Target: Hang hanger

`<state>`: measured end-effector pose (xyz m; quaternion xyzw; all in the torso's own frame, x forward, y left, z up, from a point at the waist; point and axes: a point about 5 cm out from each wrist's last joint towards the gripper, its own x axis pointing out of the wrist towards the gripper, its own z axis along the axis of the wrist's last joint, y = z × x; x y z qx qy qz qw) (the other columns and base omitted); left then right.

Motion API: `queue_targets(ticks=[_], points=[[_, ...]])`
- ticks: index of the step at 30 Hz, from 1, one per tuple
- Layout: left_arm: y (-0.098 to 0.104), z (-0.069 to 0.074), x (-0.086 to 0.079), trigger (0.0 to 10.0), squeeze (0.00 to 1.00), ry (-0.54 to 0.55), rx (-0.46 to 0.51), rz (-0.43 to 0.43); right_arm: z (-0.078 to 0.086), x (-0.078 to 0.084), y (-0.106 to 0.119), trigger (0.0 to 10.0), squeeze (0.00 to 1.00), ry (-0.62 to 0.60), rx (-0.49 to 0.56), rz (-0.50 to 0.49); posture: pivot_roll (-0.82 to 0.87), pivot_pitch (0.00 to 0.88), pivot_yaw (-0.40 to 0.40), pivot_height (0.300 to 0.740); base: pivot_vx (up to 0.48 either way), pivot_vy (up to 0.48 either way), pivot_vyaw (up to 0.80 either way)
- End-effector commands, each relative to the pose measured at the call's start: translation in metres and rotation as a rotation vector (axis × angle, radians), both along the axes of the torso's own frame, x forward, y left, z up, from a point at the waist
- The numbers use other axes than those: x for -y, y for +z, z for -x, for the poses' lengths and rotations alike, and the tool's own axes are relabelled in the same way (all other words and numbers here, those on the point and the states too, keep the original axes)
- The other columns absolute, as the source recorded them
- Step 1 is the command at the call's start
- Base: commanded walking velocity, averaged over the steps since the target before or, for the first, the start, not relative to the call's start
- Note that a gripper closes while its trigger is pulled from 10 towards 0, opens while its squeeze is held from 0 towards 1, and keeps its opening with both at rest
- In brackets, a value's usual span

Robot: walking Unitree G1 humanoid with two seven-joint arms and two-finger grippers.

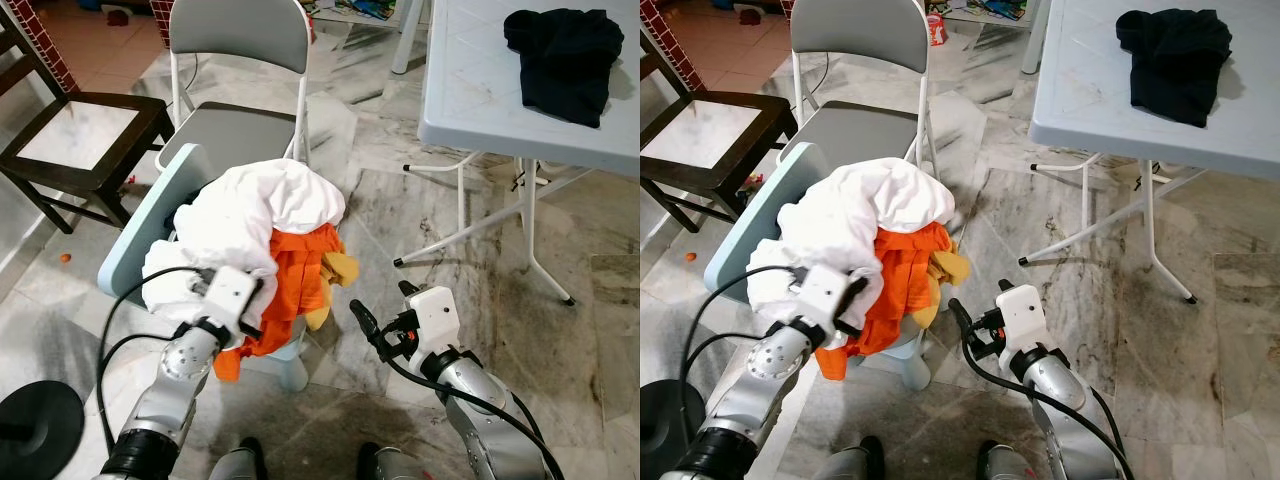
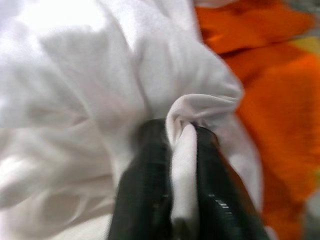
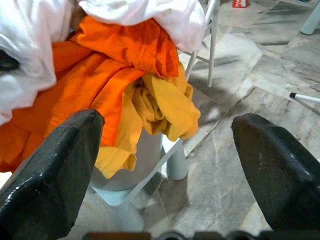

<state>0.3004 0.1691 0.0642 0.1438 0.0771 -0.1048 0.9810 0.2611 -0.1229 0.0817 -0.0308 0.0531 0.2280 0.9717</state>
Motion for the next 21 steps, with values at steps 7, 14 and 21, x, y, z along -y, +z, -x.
queue_targets(ticks=[7,14,21], points=[[0.012,0.015,-0.041,10.0,1.00,0.264,0.161,-0.065,0.002,-0.001,-0.005,10.0,0.00,0.001,-0.012,0.001,-0.01,0.216,-0.016,0.740,0.000,0.000,0.00],[0.013,0.014,-0.074,10.0,1.00,0.475,0.146,-0.037,0.003,-0.002,-0.006,10.0,0.00,0.000,-0.014,-0.001,-0.01,0.219,-0.010,0.740,0.000,0.000,0.00],[0.007,0.016,-0.099,10.0,1.00,0.588,0.090,-0.020,0.004,-0.002,-0.007,10.0,0.00,0.000,-0.015,0.000,-0.01,0.219,-0.009,0.740,0.000,0.000,0.00]])
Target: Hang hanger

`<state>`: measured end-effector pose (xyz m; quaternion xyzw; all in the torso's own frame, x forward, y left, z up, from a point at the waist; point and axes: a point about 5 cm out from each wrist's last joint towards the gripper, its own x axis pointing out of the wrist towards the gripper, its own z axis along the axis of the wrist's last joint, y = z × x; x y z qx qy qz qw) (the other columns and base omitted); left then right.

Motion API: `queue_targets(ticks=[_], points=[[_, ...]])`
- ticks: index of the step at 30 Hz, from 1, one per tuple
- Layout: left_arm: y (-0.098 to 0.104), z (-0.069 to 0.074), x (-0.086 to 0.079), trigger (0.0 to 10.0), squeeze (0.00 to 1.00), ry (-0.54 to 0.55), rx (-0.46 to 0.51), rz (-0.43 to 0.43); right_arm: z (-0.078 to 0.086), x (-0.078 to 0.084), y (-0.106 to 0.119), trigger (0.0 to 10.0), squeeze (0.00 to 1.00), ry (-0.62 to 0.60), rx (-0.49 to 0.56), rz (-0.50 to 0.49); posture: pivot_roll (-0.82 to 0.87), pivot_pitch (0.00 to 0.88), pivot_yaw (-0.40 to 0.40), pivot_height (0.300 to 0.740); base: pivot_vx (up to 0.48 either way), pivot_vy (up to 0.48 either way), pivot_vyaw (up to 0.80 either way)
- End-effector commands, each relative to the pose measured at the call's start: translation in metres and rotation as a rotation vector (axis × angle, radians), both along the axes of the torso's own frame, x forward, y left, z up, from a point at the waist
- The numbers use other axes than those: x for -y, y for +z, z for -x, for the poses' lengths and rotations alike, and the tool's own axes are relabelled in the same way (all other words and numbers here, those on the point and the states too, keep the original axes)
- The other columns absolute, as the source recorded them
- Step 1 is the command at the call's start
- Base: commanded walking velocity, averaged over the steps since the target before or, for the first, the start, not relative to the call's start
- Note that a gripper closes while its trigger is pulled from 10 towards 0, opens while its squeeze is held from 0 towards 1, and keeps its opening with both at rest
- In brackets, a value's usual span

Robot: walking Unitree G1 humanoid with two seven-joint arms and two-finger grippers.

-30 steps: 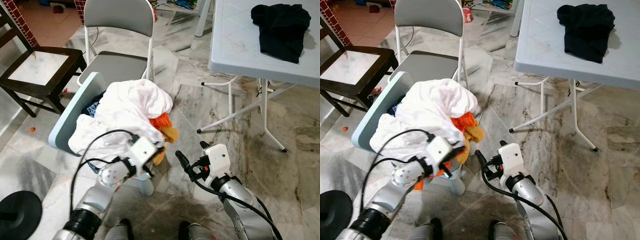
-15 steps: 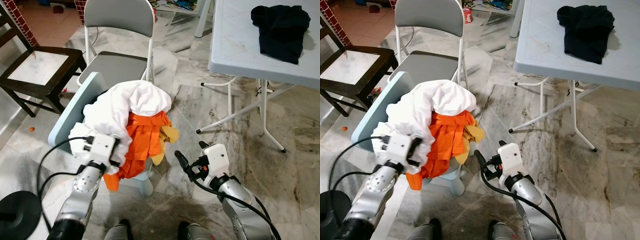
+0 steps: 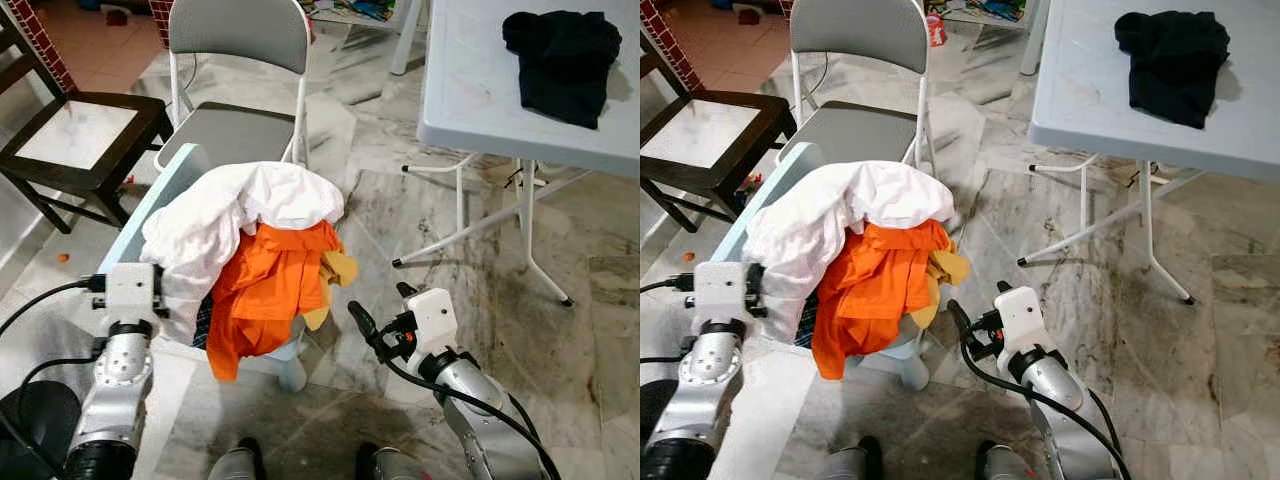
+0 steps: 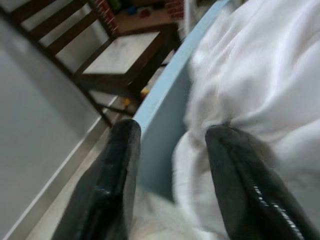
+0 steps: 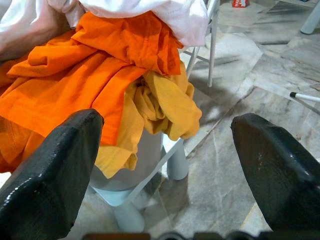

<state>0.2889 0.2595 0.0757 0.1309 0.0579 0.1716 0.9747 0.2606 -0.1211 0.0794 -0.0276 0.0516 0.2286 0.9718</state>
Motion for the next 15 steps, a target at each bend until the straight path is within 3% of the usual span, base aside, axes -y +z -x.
queue_targets(ticks=[1,10,15], points=[[-0.005,0.004,-0.014,10.0,1.00,0.058,-0.032,-0.006,0.004,0.000,-0.006,10.0,0.00,0.000,-0.018,0.008,-0.01,0.219,-0.009,0.740,0.000,0.000,0.00],[-0.011,0.009,-0.041,10.0,1.00,0.193,-0.077,0.046,0.003,0.001,-0.005,10.0,0.00,0.002,-0.015,0.009,-0.01,0.216,-0.009,0.740,0.000,0.000,0.00],[-0.019,0.005,-0.043,10.0,1.00,0.167,-0.096,0.161,0.004,0.000,-0.004,10.0,0.00,0.004,-0.014,0.007,-0.01,0.216,-0.010,0.740,0.000,0.000,0.00]])
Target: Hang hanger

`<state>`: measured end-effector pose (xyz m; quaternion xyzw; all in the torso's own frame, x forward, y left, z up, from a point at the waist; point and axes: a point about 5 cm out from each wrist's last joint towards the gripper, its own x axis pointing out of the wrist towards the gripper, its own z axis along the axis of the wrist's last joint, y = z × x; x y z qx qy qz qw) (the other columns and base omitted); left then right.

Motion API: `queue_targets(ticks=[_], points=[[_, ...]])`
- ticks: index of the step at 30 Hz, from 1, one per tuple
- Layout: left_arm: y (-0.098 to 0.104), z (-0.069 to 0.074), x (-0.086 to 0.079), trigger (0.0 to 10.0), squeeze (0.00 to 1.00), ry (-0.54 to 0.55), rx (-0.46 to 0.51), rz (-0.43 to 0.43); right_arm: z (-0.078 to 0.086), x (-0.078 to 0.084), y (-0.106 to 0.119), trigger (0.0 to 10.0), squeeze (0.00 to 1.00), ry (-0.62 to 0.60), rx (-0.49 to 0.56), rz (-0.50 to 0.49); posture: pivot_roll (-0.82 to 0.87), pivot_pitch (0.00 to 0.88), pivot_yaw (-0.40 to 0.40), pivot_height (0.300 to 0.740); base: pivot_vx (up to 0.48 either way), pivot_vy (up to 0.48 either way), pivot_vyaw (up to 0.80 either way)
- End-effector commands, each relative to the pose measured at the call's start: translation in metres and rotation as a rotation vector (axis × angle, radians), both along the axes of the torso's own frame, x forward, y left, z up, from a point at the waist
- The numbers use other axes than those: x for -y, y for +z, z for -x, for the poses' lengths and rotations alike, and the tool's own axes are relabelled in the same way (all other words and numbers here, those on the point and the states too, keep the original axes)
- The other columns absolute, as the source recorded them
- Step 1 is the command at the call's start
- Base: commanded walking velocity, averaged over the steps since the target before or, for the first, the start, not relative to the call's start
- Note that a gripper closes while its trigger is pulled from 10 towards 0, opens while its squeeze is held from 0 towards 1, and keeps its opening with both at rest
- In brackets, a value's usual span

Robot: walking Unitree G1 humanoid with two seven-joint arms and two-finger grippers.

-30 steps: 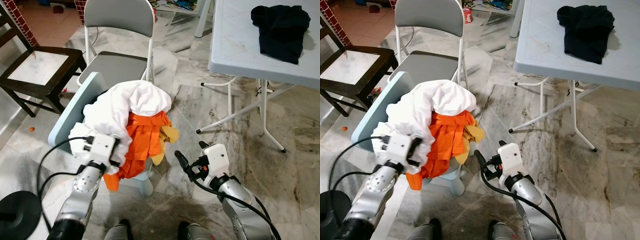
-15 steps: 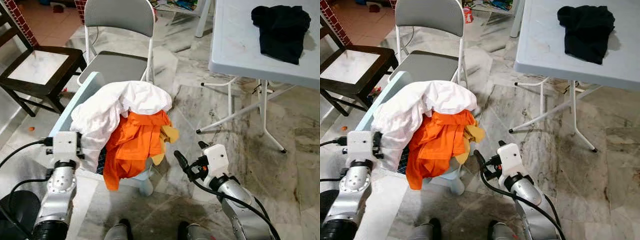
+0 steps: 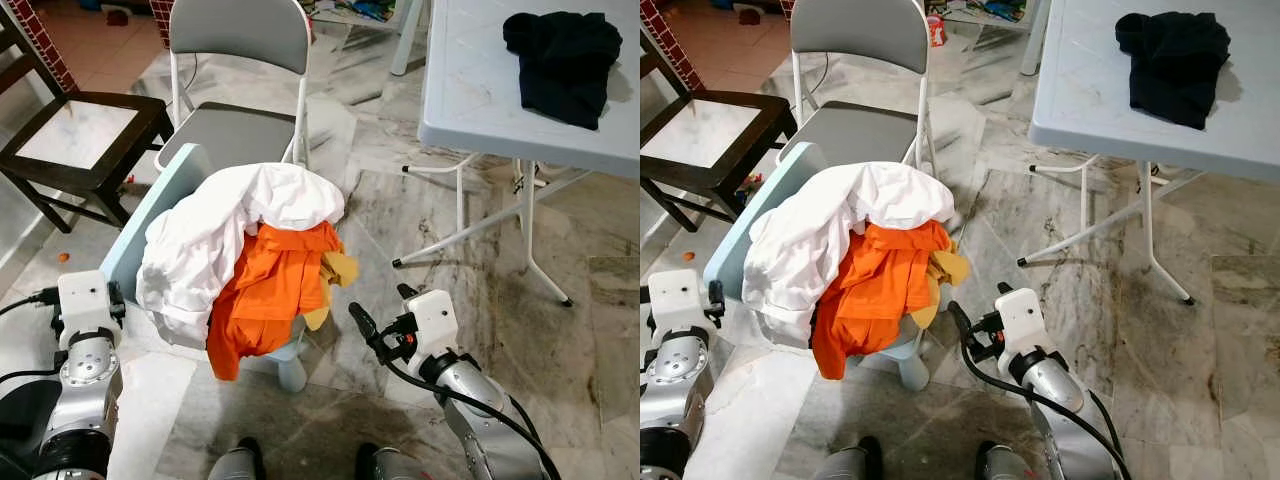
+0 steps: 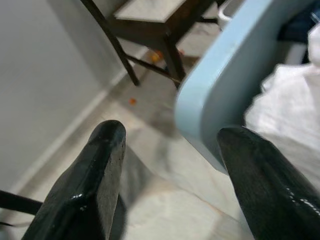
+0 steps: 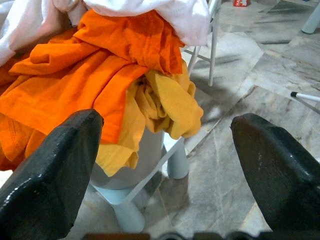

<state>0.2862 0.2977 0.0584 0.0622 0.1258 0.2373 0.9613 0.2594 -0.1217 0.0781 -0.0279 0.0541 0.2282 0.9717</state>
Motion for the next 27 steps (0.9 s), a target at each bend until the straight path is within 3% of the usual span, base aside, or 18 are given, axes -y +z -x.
queue_targets(ticks=[1,7,13,14,15,16,25,26,27], points=[[0.003,-0.005,0.001,10.0,1.00,-0.053,0.041,0.067,0.003,-0.001,-0.002,10.0,0.00,0.005,-0.009,0.004,-0.01,0.218,-0.013,0.740,0.000,0.000,0.00],[0.019,-0.028,0.026,10.0,1.00,-0.201,0.142,0.155,0.003,-0.001,-0.002,10.0,0.00,0.004,-0.009,0.005,-0.02,0.221,-0.013,0.740,0.000,0.000,0.00],[0.017,-0.043,0.058,10.0,0.98,-0.311,0.131,0.229,0.003,-0.001,-0.002,10.0,0.00,-0.003,-0.009,0.003,-0.02,0.221,-0.008,0.740,0.000,0.000,0.00],[0.013,-0.044,0.066,10.0,0.25,-0.338,0.113,0.268,0.004,-0.002,-0.002,10.0,0.00,-0.004,-0.009,0.001,-0.03,0.223,-0.001,0.740,0.000,0.000,0.00],[0.012,-0.044,0.067,10.0,0.25,-0.342,0.111,0.275,0.004,-0.002,-0.002,10.0,0.00,-0.004,-0.009,0.001,-0.03,0.223,-0.001,0.740,0.000,0.000,0.00],[0.010,-0.044,0.069,10.0,0.00,-0.341,0.093,0.290,0.004,-0.002,-0.002,10.0,0.00,-0.005,-0.009,0.000,-0.03,0.222,-0.001,0.740,0.000,0.000,0.00],[-0.013,-0.040,0.088,10.0,0.00,-0.365,-0.058,0.405,0.005,-0.001,-0.003,10.0,0.00,-0.012,-0.011,-0.003,-0.03,0.226,0.002,0.740,0.000,0.000,0.00],[-0.019,-0.038,0.093,2.0,0.00,-0.389,-0.099,0.436,0.005,-0.001,-0.003,10.0,0.00,-0.012,-0.011,-0.003,-0.03,0.226,0.002,0.740,0.000,0.000,0.00],[-0.021,-0.037,0.095,0.0,0.00,-0.398,-0.114,0.436,0.005,-0.001,-0.003,10.0,0.00,-0.012,-0.011,-0.003,-0.03,0.226,0.002,0.740,0.000,0.000,0.00]])
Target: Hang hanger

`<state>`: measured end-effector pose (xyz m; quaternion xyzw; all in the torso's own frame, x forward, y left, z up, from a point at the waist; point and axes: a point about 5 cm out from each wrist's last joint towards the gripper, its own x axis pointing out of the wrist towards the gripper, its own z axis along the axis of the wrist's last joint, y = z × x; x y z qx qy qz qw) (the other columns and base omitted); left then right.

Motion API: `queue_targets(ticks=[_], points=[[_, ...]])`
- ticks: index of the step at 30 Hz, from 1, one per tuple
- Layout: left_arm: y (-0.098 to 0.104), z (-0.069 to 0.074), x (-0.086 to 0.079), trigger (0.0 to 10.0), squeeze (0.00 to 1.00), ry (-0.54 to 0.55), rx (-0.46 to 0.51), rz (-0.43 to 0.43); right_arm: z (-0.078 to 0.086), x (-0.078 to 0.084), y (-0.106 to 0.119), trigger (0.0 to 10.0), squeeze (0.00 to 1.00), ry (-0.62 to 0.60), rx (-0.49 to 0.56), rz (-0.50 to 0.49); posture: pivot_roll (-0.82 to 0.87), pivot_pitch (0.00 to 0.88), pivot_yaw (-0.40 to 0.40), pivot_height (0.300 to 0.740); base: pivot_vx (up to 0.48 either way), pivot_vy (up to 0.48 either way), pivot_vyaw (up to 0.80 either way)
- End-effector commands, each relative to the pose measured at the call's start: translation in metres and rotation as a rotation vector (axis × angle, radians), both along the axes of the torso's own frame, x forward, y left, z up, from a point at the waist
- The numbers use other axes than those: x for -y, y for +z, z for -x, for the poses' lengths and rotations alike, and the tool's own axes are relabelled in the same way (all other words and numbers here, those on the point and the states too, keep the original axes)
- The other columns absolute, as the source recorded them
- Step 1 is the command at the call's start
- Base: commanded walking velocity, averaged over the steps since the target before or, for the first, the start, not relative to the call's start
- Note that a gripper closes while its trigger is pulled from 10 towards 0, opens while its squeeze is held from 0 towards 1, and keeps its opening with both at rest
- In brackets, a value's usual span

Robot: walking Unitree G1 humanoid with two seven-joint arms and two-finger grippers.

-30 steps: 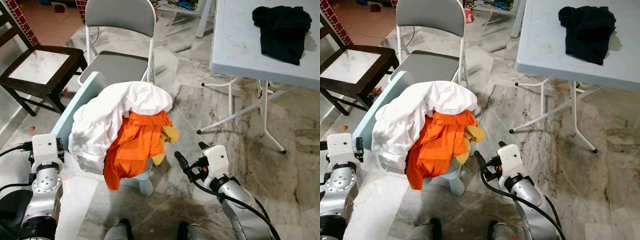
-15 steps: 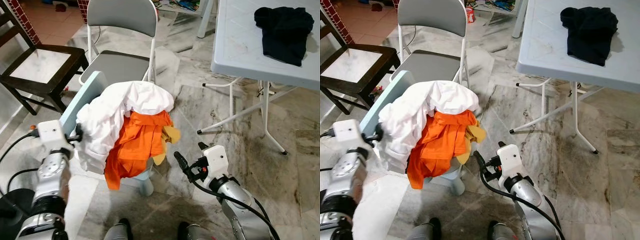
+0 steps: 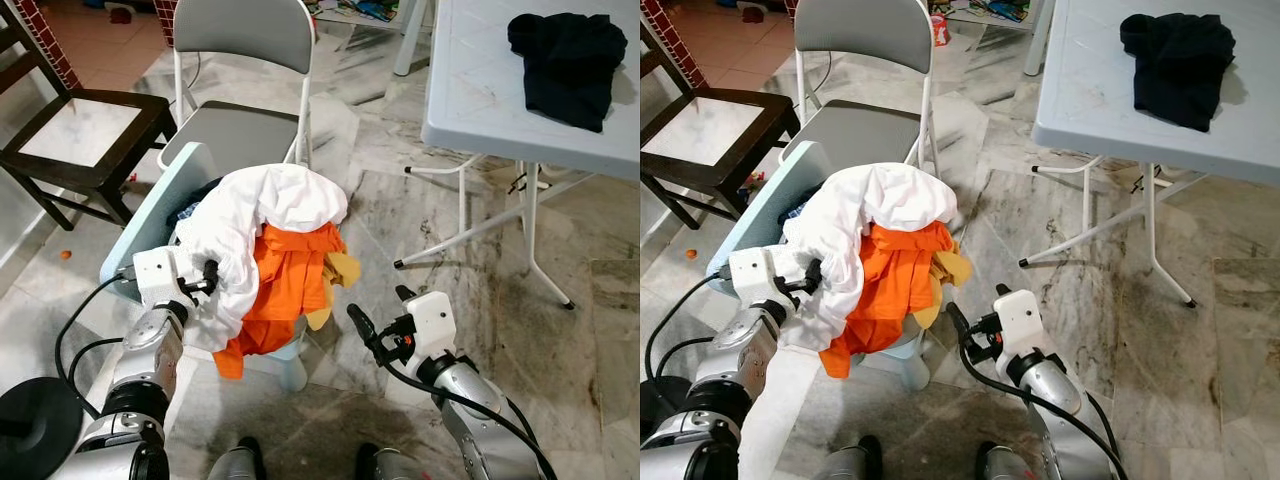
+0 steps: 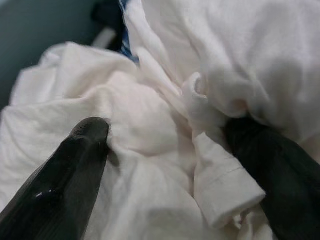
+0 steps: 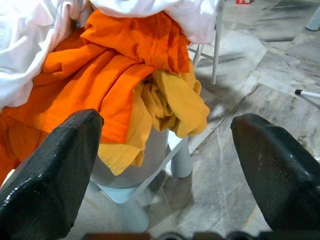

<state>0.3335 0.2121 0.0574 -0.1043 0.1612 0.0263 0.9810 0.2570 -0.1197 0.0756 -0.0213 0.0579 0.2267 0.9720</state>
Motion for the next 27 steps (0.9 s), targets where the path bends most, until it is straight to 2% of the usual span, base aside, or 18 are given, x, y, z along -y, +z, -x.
queue_targets(ticks=[1,8,14,27], points=[[-0.021,0.011,0.012,0.0,0.00,-0.064,-0.110,0.024,0.002,0.001,0.000,10.0,0.00,-0.007,-0.001,0.007,-0.03,0.226,0.002,0.740,0.000,0.000,0.00],[-0.027,0.015,0.008,0.0,0.00,-0.036,-0.143,-0.007,0.003,0.001,-0.001,10.0,0.00,-0.004,-0.004,0.008,-0.03,0.225,0.002,0.740,0.000,0.000,0.00],[-0.019,0.013,0.001,0.0,0.00,-0.017,-0.099,-0.091,0.001,0.000,-0.001,10.0,0.00,0.001,-0.005,0.008,-0.02,0.223,0.000,0.740,0.000,0.000,0.00],[-0.018,0.013,0.001,0.0,0.00,-0.007,-0.081,-0.141,0.001,0.000,-0.001,10.0,0.00,0.004,-0.007,0.010,-0.03,0.220,-0.002,0.740,0.000,0.000,0.00]])
